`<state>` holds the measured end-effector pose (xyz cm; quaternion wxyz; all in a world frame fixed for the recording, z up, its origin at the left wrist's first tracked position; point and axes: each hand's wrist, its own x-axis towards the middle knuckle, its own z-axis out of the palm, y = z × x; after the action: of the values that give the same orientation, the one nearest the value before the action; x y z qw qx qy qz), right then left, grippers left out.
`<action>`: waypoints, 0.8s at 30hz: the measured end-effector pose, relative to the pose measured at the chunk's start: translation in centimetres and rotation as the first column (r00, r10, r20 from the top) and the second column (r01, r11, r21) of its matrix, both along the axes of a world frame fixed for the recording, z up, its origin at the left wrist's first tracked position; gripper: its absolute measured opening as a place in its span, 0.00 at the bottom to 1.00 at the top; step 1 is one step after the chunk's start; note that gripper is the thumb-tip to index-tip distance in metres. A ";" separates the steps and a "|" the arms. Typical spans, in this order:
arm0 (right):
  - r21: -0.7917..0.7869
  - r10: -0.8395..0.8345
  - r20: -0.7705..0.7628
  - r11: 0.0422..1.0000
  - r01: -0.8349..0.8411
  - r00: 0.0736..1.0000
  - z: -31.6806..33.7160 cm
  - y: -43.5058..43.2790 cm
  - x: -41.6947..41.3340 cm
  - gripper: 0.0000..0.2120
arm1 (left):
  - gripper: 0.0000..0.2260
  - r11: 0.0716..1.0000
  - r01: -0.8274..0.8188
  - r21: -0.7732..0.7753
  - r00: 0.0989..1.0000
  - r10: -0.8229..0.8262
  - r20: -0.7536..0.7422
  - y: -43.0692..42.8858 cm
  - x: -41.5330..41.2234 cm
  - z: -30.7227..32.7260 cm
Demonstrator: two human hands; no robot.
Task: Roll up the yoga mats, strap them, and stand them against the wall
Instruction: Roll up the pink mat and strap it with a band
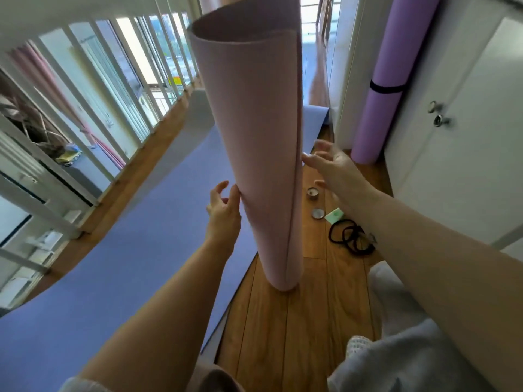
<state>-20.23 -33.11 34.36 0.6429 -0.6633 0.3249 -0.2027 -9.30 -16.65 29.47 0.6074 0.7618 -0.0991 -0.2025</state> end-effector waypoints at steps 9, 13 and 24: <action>0.052 0.128 0.110 0.990 -0.134 0.986 3.8 3.1 -4.0 0.17 | 0.06 0.978 0.181 0.099 0.974 -0.193 0.117 3.0 -2.3 6.6; 0.327 0.241 -0.005 0.918 -0.226 0.970 7.0 3.0 -5.9 0.27 | 0.26 0.975 0.201 0.094 0.977 -0.193 -0.088 4.3 -3.1 10.3; 0.348 0.588 -0.307 0.801 -0.487 0.748 13.0 3.8 -8.5 0.65 | 0.58 0.902 0.432 0.015 0.823 -0.387 -0.415 8.2 -6.9 16.9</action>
<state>-28.75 -29.34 47.34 0.6702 -0.6709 0.2654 0.1744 -16.19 -8.42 46.40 0.5145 0.6963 -0.1222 -0.4853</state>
